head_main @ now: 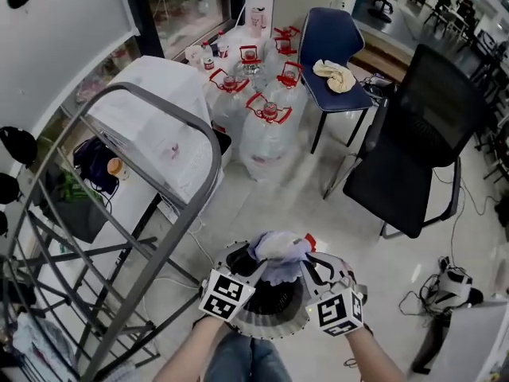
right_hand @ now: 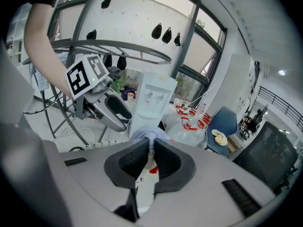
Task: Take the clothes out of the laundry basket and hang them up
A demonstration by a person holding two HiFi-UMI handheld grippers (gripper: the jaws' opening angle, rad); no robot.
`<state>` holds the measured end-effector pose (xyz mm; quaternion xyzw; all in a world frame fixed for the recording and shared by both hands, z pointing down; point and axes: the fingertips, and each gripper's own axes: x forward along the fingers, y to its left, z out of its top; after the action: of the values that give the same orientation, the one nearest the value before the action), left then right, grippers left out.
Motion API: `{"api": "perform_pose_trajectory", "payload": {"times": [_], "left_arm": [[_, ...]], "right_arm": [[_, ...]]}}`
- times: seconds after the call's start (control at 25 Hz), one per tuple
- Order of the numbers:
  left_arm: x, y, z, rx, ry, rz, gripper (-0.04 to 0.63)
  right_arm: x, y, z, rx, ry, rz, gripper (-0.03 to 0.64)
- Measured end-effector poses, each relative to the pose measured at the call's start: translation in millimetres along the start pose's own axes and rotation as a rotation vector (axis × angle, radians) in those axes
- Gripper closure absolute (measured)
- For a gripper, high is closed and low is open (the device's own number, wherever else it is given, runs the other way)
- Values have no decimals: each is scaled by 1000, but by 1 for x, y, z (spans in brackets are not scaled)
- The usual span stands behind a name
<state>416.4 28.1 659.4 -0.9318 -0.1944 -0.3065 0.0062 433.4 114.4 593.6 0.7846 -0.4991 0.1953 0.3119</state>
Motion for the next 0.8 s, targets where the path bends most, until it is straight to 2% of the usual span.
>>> {"api": "perform_pose_trajectory", "payload": {"times": [0.32,0.48,0.8], "left_arm": [[-25,-28,10,54,15,-54,353],[-18,-38,-3,87,58,-84,353],[6,-50,-22,49,88,-112,360]], "right_arm": [[-66,-24,65,-77,-99,-49,583],[-92,-28,96,-108,-136,-56,583],[-118,-36,133,-129,-185,-81,583]]}}
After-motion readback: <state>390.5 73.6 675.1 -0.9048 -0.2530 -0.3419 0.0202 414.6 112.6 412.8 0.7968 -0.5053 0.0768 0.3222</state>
